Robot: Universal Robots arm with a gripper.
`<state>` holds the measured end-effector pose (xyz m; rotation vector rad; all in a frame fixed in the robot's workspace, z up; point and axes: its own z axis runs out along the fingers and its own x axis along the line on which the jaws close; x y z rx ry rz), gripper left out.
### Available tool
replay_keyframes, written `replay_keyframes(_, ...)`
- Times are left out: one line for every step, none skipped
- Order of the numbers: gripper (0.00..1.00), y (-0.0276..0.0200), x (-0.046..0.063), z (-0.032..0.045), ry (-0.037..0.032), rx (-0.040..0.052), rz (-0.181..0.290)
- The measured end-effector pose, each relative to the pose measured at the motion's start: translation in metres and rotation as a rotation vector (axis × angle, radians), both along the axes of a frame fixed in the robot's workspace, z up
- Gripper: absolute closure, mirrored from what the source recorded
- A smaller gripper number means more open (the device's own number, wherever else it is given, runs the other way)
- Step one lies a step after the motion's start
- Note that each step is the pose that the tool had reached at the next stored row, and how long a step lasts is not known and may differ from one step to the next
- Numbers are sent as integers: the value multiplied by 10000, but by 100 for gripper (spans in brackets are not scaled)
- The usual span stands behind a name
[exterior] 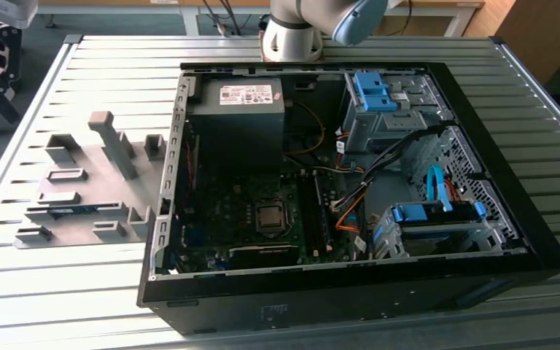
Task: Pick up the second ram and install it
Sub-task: 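Pick up the second ram and move it above second insertion slot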
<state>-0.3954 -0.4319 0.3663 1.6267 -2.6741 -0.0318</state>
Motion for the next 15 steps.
replay_keyframes(89, 0, 0, -14, 0, 0, 180)
replay_keyframes(89, 0, 0, -28, 0, 0, 376)
replay_keyframes(89, 0, 0, -39, 0, 1, 555)
replay_keyframes(89, 0, 0, -46, 1, -1, 726)
replay_keyframes(89, 0, 1, -50, 1, -2, 868)
replay_keyframes(89, 0, -1, -54, 1, -2, 987)
replay_keyframes(89, 0, -2, -55, 1, -1, 1053)
replay_keyframes(89, 0, -2, -55, 1, -2, 1063)
replay_keyframes(89, 0, -2, -55, 2, -2, 1064)
replay_keyframes(89, 0, -2, -56, 0, -2, 1071)
replay_keyframes(89, 0, -2, -56, 0, -1, 1078)
replay_keyframes(89, 0, -2, -56, 0, -1, 1078)
replay_keyframes(89, 0, -2, -56, 0, -1, 1079)
replay_keyframes(89, 0, -2, -56, -1, -1, 1079)
replay_keyframes(89, 0, -2, -56, 0, -1, 1079)
